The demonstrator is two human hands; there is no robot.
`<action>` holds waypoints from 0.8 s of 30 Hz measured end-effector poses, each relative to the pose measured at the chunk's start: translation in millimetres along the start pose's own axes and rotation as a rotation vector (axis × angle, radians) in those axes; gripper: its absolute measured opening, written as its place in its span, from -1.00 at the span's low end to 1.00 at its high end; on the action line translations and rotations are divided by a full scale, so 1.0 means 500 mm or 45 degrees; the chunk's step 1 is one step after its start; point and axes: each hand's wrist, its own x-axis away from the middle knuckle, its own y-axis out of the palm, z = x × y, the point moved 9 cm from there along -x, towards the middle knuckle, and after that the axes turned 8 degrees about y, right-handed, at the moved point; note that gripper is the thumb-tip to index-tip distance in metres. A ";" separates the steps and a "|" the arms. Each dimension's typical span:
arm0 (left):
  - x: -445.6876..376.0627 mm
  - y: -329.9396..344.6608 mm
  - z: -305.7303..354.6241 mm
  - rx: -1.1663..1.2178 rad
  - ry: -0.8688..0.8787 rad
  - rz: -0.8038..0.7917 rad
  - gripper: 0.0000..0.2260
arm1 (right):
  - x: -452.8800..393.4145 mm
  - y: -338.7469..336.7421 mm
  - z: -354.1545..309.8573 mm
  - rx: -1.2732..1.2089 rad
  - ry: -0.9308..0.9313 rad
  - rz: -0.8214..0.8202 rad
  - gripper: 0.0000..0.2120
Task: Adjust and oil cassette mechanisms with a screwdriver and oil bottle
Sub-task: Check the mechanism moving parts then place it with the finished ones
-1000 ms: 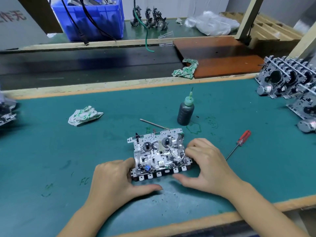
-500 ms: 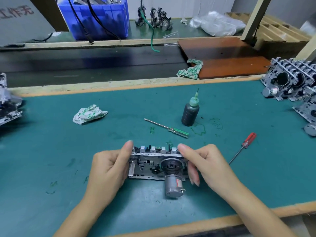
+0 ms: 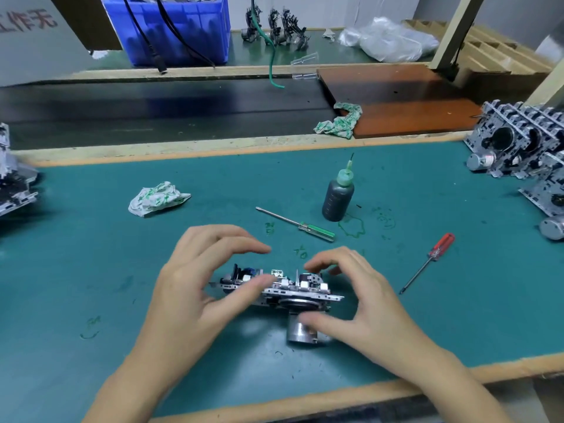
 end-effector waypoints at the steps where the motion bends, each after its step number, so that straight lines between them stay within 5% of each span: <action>1: -0.005 0.010 0.011 0.057 0.036 -0.028 -0.85 | -0.002 0.003 -0.004 -0.042 -0.023 0.020 -0.67; 24: -0.002 0.048 0.032 0.046 0.137 -0.093 -0.88 | -0.025 0.003 -0.009 -0.270 -0.050 -0.067 -0.73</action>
